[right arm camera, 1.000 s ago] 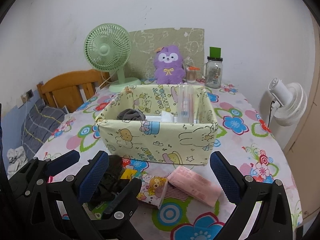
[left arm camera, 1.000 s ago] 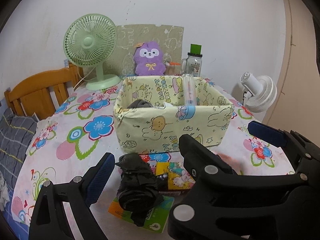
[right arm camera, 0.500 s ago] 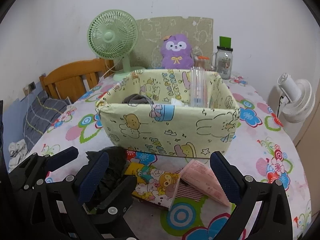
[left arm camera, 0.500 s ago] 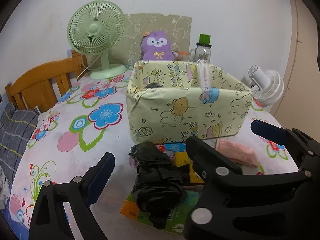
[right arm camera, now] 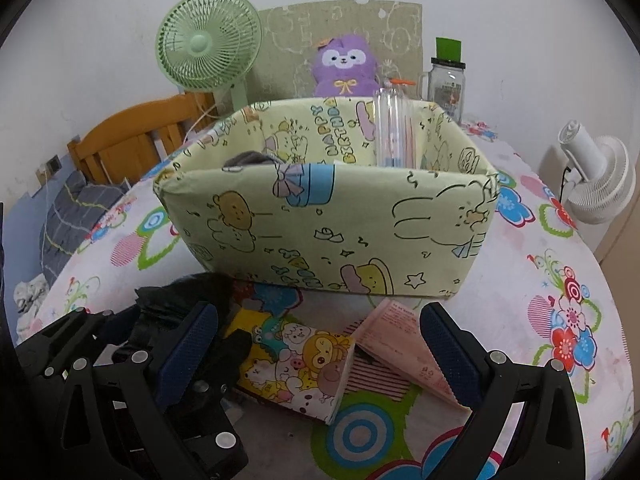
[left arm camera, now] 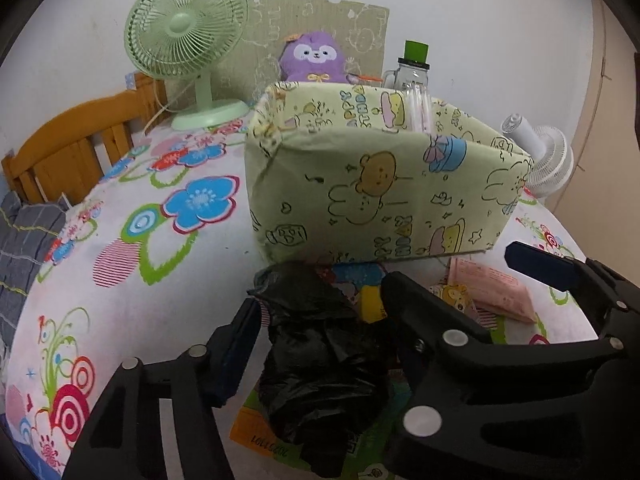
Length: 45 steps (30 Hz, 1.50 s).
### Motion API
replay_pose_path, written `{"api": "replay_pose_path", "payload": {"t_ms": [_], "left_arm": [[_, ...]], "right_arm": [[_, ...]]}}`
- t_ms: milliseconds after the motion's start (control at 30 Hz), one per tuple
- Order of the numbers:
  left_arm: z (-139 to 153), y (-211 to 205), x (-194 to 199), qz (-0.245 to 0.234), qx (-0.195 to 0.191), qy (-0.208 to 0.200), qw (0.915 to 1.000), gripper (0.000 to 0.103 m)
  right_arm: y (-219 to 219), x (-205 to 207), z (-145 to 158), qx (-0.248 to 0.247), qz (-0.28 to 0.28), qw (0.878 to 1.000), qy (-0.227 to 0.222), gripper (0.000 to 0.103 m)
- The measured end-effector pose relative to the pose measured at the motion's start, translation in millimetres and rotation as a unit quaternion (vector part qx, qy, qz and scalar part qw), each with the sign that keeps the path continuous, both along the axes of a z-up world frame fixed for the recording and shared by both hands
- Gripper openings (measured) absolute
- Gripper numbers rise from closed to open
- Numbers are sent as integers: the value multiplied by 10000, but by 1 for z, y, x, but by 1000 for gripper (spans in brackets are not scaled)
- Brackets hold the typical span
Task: Organize soft objects
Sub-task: 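Reach left tool to the black folded bag while right tool moves toward the pink packet, then close left tool on the black folded bag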
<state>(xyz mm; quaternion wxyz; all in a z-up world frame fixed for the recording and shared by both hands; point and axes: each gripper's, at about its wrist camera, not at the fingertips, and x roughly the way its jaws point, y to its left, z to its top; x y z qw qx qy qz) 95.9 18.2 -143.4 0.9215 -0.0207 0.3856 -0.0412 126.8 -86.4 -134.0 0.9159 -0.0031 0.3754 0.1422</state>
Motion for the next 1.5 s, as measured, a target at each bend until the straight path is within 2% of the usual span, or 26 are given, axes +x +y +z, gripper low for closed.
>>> {"api": "replay_pose_path", "payload": {"t_ms": [100,500,967,1500], "left_arm": [[1,0,-1,-106,-94,-24,9999,52],[3,1,-4,-107,-155,-60,9998,41],[12,-6,-21,-151,-96,-238,9996,40],[27,-37,-27,-341,-123,-461,9983,40]], "right_arm": [[1,3,-3,31,-23,10000,57,102],[4,6,-4,15,-93,9999,97,102],[-2,-13,7,9,-170,9998,-57,102],[-37,-23,21,84,-438,9987,-263,102]]}}
